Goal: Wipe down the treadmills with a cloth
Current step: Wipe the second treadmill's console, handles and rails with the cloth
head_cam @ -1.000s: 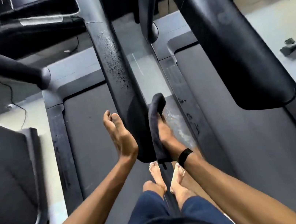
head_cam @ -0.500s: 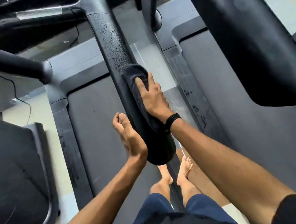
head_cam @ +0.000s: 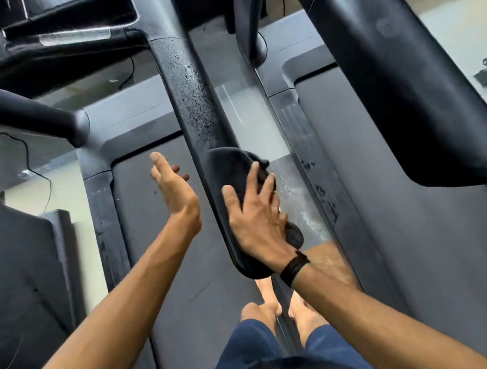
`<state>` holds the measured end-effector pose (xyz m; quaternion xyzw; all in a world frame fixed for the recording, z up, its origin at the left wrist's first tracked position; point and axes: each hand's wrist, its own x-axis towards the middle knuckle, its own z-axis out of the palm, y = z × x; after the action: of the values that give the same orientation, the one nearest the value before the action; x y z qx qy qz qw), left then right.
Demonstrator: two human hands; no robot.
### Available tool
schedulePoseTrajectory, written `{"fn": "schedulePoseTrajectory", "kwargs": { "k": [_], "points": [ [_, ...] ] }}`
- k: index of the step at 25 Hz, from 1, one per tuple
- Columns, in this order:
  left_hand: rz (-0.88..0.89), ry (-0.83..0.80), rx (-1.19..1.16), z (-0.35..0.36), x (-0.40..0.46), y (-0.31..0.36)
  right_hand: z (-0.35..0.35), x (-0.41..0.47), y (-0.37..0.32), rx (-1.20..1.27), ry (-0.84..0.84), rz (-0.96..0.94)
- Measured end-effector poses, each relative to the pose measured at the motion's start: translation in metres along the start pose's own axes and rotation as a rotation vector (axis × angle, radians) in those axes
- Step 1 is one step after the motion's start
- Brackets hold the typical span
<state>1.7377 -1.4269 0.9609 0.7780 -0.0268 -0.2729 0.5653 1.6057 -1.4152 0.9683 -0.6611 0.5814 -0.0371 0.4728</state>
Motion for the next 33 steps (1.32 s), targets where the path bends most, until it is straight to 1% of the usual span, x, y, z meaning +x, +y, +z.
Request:
{"fn": "schedulePoseTrajectory", "kwargs": {
  "k": [2, 3, 6, 8, 10, 12, 13, 15, 16, 18, 19, 21, 22, 23, 26, 28, 30, 33],
  "points": [
    [0.027, -0.006, -0.020, -0.002, 0.007, 0.003, 0.004, 0.008, -0.020, -0.131, 0.091, -0.133],
    [0.041, -0.015, -0.022, -0.002, 0.010, 0.003, 0.005, 0.019, -0.028, -0.172, 0.114, -0.168],
    [0.063, -0.037, -0.045, 0.004, 0.017, 0.008, 0.006, 0.059, -0.056, -0.237, 0.125, -0.187],
    [0.047, -0.065, -0.056, 0.014, 0.023, 0.019, 0.002, 0.083, -0.074, -0.210, 0.135, -0.192],
    [0.009, -0.091, -0.066, 0.028, 0.032, 0.029, -0.004, 0.110, -0.086, -0.107, 0.104, -0.150],
    [-0.012, -0.133, -0.060, 0.040, 0.036, 0.034, -0.009, 0.142, -0.085, 0.021, 0.047, -0.070],
    [0.011, -0.137, -0.026, 0.046, 0.035, 0.035, -0.012, 0.158, -0.083, 0.097, 0.021, -0.033],
    [0.066, -0.094, 0.089, 0.052, 0.033, 0.034, -0.017, 0.183, -0.076, 0.276, -0.038, -0.001],
    [0.099, -0.065, 0.135, 0.053, 0.033, 0.033, -0.021, 0.189, -0.073, 0.360, -0.078, 0.015],
    [0.155, -0.043, 0.171, 0.051, 0.034, 0.033, -0.014, 0.195, -0.055, 0.491, -0.167, 0.111],
    [0.159, -0.047, 0.176, 0.050, 0.034, 0.033, -0.006, 0.194, -0.040, 0.563, -0.199, 0.163],
    [0.127, -0.054, 0.157, 0.050, 0.034, 0.033, 0.007, 0.180, -0.013, 0.623, -0.214, 0.243],
    [0.110, -0.056, 0.140, 0.050, 0.034, 0.033, 0.005, 0.164, -0.011, 0.597, -0.208, 0.242],
    [0.099, -0.054, 0.113, 0.049, 0.036, 0.031, -0.002, 0.144, -0.020, 0.500, -0.160, 0.229],
    [0.043, -0.071, -0.037, 0.048, 0.042, 0.023, -0.011, 0.097, -0.046, 0.163, -0.036, 0.067],
    [0.016, -0.106, -0.112, 0.046, 0.044, 0.015, -0.006, 0.086, -0.063, -0.002, 0.060, -0.067],
    [-0.032, -0.126, -0.188, 0.044, 0.051, 0.015, -0.001, 0.100, -0.082, -0.145, 0.106, -0.137],
    [-0.099, -0.055, -0.213, 0.048, 0.087, 0.032, 0.001, 0.138, -0.114, -0.287, 0.157, -0.199]
  ]
}}
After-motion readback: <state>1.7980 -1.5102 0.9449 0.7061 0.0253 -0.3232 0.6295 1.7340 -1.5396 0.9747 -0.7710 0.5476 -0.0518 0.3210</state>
